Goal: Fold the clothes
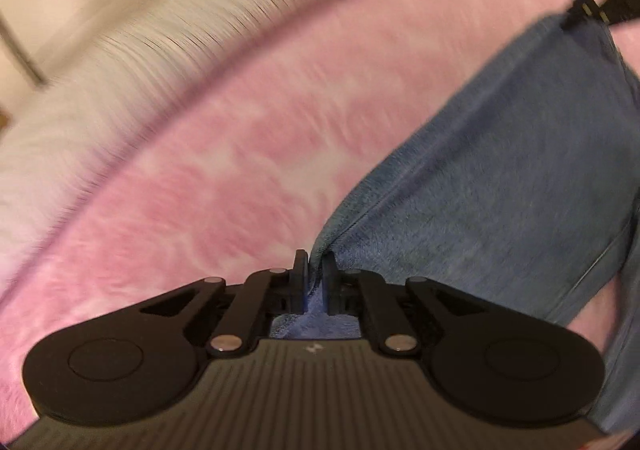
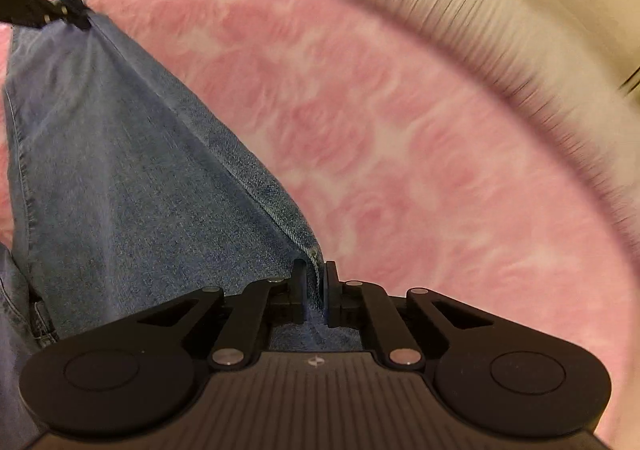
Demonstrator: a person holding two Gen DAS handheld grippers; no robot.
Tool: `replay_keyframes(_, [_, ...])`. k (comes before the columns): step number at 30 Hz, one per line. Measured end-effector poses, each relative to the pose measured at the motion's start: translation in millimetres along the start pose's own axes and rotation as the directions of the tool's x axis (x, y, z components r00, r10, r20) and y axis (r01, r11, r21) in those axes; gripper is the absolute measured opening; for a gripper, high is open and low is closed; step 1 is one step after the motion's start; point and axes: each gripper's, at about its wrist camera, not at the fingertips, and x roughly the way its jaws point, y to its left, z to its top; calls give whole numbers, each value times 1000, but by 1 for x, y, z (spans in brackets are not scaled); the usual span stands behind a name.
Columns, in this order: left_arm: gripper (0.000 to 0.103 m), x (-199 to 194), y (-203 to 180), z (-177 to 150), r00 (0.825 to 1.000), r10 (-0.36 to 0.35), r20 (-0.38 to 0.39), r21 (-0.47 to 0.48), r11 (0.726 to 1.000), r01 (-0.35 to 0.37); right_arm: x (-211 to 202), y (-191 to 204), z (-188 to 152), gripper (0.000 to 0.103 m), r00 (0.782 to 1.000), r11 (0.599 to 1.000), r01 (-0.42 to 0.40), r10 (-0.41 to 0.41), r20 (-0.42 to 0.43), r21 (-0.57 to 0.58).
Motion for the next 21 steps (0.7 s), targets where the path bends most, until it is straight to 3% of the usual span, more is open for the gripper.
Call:
replay_keyframes(2, [6,-47,-7,-1,996,52,75,-38,998,-49,-38,14,-2,4,995,996,87,-87,53,-2])
replay_keyframes(5, [6,-115,-26,-16,989,75,129,-84,994,-64,-101,47,-15,4,966,973,229,-226,128,-12])
replay_keyframes(7, [6,-152,-46,-40,994,52,100,-130,991,-39,-138,77,-32,4,952,961,276,-276,136,13])
replay_keyframes(9, [6,-167,-71,-73,1000,1,-4,-170,985,-1,-165,114,-57,5,952,958,284,-286,105,35])
replay_keyframes(11, [7,-168,-96,-112,985,-96,-143,-254,966,57,-176,157,-83,6,966,966,258,-258,17,16])
replay_keyframes(13, [9,-160,-118,-146,950,-181,-253,-308,946,98,-164,196,-115,15,971,981,194,-189,-149,26])
replay_keyframes(15, [12,-154,-135,-167,912,-258,-318,-349,927,141,-148,217,-143,19,951,986,121,-82,-299,115])
replay_keyframes(17, [15,-157,-135,-174,903,-310,-297,-434,886,162,-139,223,-162,23,928,970,89,2,-373,228])
replay_keyframes(18, [21,-158,-133,-177,901,-333,-279,-482,860,169,-139,219,-169,37,925,949,87,36,-378,304])
replay_keyframes(20, [31,-159,-125,-183,907,-355,-229,-607,780,152,-143,196,-179,52,940,854,108,79,-332,509])
replay_keyframes(21, [32,-158,-120,-186,911,-359,-201,-670,729,140,-146,184,-187,52,948,786,113,98,-303,608])
